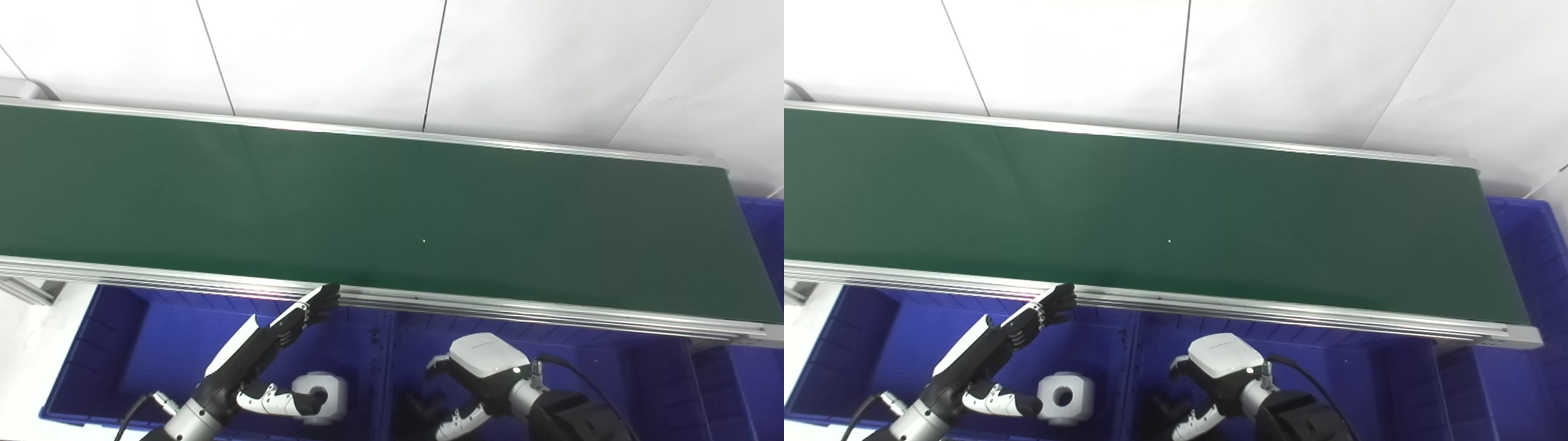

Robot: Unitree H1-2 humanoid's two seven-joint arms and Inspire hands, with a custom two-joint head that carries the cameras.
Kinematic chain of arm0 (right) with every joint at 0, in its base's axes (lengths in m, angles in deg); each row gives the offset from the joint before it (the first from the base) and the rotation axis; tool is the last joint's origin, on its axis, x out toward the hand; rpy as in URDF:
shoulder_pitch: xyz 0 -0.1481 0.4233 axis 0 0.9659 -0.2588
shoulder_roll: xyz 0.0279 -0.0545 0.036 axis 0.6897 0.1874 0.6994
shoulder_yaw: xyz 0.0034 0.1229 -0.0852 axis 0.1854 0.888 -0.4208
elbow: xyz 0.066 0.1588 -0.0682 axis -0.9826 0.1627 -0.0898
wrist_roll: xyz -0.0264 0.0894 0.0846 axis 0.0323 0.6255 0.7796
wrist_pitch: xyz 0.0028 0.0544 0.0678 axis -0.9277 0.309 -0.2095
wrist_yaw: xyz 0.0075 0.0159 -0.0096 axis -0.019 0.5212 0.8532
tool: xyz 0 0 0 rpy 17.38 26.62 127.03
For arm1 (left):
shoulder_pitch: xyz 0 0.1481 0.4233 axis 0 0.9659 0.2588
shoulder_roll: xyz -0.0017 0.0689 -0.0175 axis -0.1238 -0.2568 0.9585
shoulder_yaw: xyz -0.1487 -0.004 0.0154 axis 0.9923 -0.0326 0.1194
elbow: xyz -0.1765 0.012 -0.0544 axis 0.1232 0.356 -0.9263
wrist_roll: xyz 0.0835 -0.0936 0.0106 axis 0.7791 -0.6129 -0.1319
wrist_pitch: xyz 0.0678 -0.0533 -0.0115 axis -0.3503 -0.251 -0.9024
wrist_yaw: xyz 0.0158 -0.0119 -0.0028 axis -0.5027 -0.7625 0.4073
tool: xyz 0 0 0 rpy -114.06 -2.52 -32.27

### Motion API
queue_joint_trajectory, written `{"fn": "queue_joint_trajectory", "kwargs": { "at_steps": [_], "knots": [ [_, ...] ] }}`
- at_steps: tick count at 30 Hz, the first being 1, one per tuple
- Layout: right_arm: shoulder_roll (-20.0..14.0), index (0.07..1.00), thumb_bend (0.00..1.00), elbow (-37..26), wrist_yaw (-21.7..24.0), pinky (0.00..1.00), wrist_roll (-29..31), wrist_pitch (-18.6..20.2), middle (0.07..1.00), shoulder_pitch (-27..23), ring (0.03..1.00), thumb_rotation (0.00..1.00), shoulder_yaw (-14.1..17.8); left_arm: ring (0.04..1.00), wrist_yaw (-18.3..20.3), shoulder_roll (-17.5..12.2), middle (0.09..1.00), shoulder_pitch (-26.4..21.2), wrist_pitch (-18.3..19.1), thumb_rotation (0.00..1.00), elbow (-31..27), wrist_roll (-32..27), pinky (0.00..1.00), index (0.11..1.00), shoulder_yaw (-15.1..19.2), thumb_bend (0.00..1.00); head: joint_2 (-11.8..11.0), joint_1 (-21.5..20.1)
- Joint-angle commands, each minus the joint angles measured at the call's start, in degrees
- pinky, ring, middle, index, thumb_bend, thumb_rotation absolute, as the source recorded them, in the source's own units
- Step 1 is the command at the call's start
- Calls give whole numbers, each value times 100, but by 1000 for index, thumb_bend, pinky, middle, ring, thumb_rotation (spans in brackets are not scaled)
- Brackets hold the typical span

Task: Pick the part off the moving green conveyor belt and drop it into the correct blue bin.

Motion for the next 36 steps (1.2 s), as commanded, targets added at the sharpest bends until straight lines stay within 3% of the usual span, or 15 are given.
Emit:
{"fn": "queue_joint_trajectory", "kwargs": {
  "at_steps": [1,5,10,13,17,22,26,36],
  "knots": [
    [53,908,613,-399,-521,873,-12,-57,892,202,878,785,156,930,-37,-50,955,15,-63,599,-168,-49,888,955,34,782,-1,14],
    [269,896,640,-802,-1426,804,331,-198,867,743,837,675,421,931,-23,-67,957,19,-89,596,-143,-84,881,956,39,775,-9,31],
    [541,897,643,-1286,-1965,769,1172,-222,874,1375,838,616,683,932,-18,-57,956,9,-174,589,-83,-120,890,954,42,771,-31,73],
    [679,883,626,-1486,-2587,710,2201,-622,864,1907,816,505,873,921,-38,-40,950,2,-234,599,-49,-77,875,950,45,776,-69,109],
    [703,878,640,-1354,-3209,705,3286,-1338,861,2377,812,463,1026,930,-44,-23,954,2,-200,601,-25,-95,887,951,44,790,-138,181],
    [851,898,695,-781,-3791,729,3930,-2022,871,2515,817,459,1148,933,-114,26,959,12,-306,590,45,-29,894,953,73,774,-234,277],
    [988,921,705,-484,-3945,736,4187,-2137,889,2424,830,470,1197,946,-130,47,972,58,-241,576,4,-49,901,959,92,763,-269,324],
    [1110,949,762,-298,-3859,759,4060,-1813,900,2201,850,498,1135,955,-195,71,983,91,-416,585,114,12,910,974,114,734,-371,357]
  ]
}}
